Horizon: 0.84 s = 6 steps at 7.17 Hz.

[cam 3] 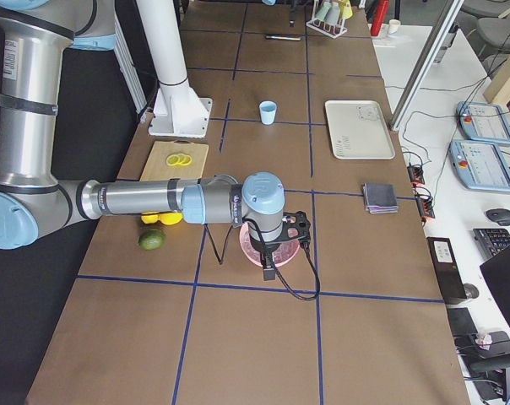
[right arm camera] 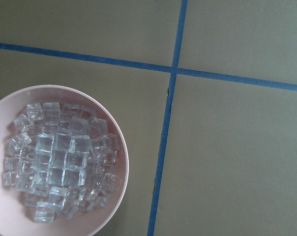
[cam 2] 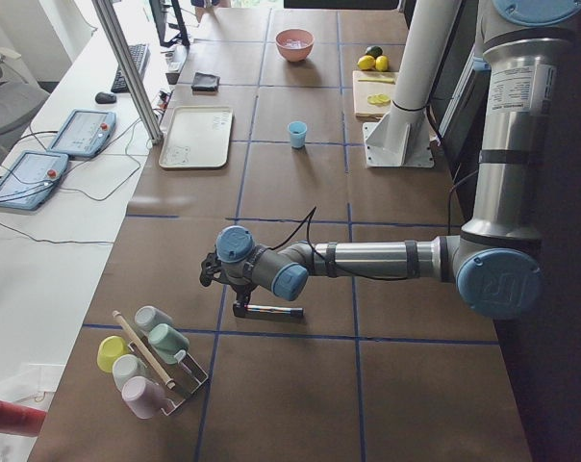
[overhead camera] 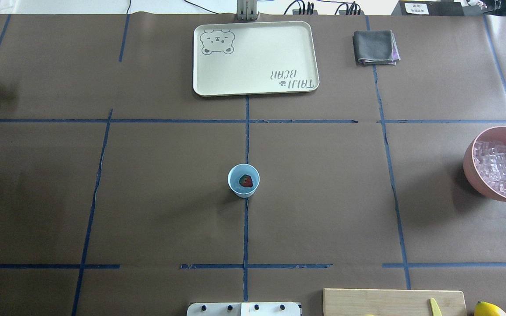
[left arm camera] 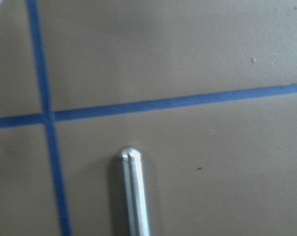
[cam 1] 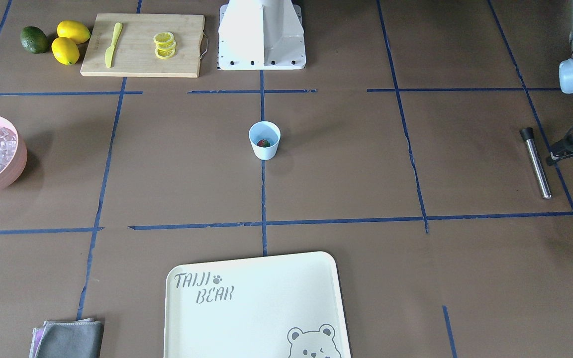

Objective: Mash ice and strawberries in cup
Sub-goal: 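Lower the muddler onto the table and open the left gripper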

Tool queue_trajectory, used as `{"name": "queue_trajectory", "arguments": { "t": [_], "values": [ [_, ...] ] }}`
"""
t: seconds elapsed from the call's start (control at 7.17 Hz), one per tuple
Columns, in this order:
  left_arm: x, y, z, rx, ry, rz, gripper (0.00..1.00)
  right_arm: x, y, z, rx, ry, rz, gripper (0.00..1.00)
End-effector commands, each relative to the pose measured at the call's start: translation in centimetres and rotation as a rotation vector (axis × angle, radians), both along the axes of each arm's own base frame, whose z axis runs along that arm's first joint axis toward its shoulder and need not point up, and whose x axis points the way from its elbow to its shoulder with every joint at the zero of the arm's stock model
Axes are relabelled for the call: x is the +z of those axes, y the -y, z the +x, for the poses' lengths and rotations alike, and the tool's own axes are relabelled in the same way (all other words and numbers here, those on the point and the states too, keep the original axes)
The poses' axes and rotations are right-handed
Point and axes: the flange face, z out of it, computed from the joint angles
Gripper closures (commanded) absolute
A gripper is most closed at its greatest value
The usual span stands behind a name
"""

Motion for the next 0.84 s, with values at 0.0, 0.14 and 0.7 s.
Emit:
{"name": "queue_trajectory", "arguments": {
  "t": [0.0, 0.14, 0.7],
  "values": [
    [-2.7, 1.9, -9.3, 0.051, 0.047, -0.026, 0.00, 0.0, 0.0, 0.0, 0.001, 0.000, -0.003, 0.01],
    [-3.9, 2.8, -11.2, 0.043, 0.045, -0.058, 0.00, 0.0, 0.0, 0.0, 0.001, 0.000, -0.003, 0.00],
    [-1.9, 1.5, -11.2, 0.030, 0.040, -0.046, 0.00, 0.0, 0.0, 0.0, 0.000, 0.002, -0.003, 0.01]
  ]
}}
